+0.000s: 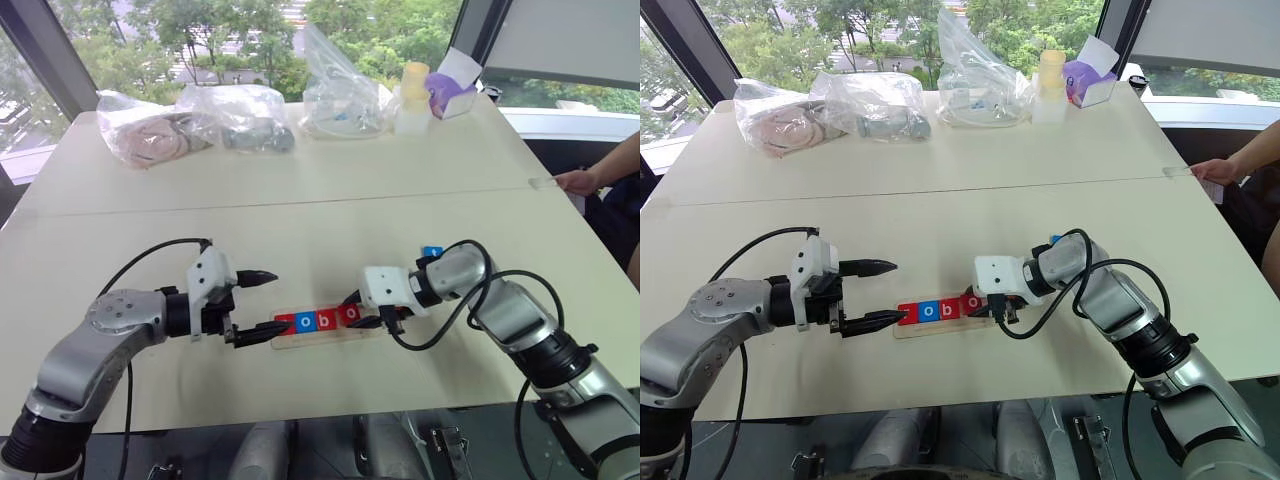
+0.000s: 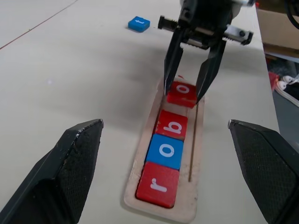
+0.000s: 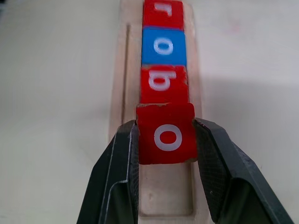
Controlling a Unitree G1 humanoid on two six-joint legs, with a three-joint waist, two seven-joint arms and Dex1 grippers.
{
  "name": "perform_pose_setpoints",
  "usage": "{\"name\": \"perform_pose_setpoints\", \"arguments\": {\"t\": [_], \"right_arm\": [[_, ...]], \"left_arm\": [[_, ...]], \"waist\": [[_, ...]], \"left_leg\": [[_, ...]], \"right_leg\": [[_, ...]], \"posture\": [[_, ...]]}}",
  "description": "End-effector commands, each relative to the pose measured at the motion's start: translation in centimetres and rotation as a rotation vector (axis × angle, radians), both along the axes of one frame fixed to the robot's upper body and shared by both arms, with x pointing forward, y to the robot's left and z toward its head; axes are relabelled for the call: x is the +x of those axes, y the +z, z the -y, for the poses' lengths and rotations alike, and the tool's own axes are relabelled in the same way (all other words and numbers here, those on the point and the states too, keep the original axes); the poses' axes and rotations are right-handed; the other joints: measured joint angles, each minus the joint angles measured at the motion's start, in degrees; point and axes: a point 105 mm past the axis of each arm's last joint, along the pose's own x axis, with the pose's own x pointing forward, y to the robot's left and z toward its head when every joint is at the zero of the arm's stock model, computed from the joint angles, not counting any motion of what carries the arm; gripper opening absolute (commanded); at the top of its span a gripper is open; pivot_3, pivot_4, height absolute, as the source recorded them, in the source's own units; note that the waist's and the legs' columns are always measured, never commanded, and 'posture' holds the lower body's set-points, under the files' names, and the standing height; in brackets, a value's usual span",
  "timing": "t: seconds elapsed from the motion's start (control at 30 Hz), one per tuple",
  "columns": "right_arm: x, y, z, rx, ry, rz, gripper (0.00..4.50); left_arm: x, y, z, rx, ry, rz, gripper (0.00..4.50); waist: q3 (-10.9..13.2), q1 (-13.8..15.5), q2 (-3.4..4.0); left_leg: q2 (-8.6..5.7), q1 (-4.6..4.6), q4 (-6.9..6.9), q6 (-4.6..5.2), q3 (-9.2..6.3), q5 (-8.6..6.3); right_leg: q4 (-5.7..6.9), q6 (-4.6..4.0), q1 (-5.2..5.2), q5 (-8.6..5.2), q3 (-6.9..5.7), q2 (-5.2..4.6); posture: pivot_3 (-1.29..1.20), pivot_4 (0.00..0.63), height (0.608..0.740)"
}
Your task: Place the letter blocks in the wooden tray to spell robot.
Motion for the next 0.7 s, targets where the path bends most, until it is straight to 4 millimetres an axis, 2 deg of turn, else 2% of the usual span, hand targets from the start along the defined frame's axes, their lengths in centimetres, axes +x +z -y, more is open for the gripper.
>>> {"name": "perform_pose_setpoints", "arguments": {"t": [0.03,0.13,0.33,0.37,0.5,0.7], "right_arm": [[0.3,0.8,-0.4,0.009,0.022,0.036,1.12],[0.2,0.7,-0.6,0.008,0.026,0.029,1.12],[0.1,0.7,-0.8,0.011,0.032,0.018,4.18],[0.0,0.7,-0.9,0.012,0.033,0.016,4.45],[0.1,0.8,-1.0,0.016,0.035,0.022,4.45],[2.3,2.3,0.4,0.019,-0.057,0.106,4.45]], "left_arm": [[-0.1,0.9,0.3,-0.013,-0.008,0.030,4.50],[-0.1,0.9,0.3,-0.014,-0.006,0.031,4.50],[0.0,1.0,0.4,-0.015,0.001,0.035,4.50],[0.0,1.0,0.4,-0.015,0.001,0.036,4.50],[0.0,1.0,0.4,-0.016,0.004,0.037,4.50],[0.0,1.0,0.4,-0.015,0.006,0.037,4.50]], "waist": [[0.0,0.0,0.00],[0.0,0.0,0.00],[0.0,0.0,0.00],[0.0,0.0,0.00],[0.0,0.0,0.00],[0.0,0.0,0.00]], "left_leg": [[0.00,0.00,0.00,0.00,0.00,0.00],[0.00,0.00,0.01,0.00,0.01,0.00],[0.00,0.00,0.01,0.00,0.00,0.00],[0.00,0.00,0.01,0.00,0.00,0.00],[0.00,0.00,0.01,0.00,0.00,0.00],[-0.01,0.00,0.01,-0.03,0.01,0.02]], "right_leg": [[0.00,0.00,0.00,0.00,0.00,0.00],[0.00,0.00,0.00,0.00,0.00,0.03],[0.00,0.00,0.00,0.00,0.00,0.03],[0.01,0.00,0.00,0.00,0.00,0.03],[0.01,0.00,0.00,0.00,0.00,0.04],[0.03,0.00,-0.02,0.01,0.01,0.04]], "posture": [[0.00,0.150,0.740],[0.00,0.150,0.740],[0.00,0.150,0.740],[0.00,0.150,0.740],[0.00,0.150,0.740],[0.00,0.150,0.740]]}}
